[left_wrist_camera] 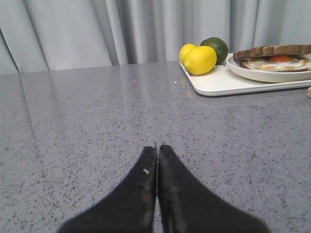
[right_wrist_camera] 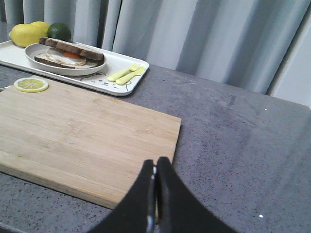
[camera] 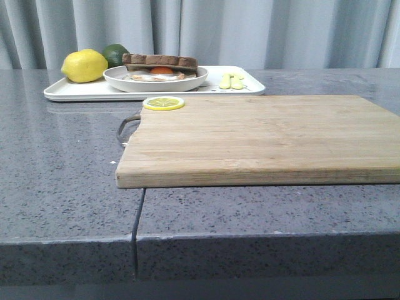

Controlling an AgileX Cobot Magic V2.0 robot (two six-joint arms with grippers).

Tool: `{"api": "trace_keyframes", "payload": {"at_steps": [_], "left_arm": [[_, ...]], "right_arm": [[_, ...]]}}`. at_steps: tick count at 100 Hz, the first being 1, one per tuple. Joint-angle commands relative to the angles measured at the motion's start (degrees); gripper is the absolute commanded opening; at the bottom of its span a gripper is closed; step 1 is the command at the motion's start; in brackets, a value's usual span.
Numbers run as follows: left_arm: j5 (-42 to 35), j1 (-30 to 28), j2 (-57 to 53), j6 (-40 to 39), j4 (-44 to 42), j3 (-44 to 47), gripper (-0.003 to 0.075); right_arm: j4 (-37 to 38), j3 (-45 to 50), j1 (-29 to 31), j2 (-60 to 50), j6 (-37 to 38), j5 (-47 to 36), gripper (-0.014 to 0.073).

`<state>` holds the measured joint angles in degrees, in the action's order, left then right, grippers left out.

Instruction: Place bread and move sandwich to tray

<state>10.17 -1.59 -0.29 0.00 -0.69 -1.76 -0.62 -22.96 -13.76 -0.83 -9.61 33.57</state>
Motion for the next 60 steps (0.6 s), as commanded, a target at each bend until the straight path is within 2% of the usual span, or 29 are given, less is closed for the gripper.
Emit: {"api": "trace_keyframes", "payload": {"at_steps": [1, 60], "left_arm": [[-6.59, 0.54, -1.9, -4.34, -3.73, 0.38, -0.0019], [-6.27, 1.81, -1.9, -4.34, -3.88, 2.76, -0.0019]], "right_arm": [[0.28, -1.09, 0.3, -0.66, -0.04, -4.63, -0.0116], [0.28, -1.09, 0.3, -0.66, -0.04, -4.63, -0.0116]]}}
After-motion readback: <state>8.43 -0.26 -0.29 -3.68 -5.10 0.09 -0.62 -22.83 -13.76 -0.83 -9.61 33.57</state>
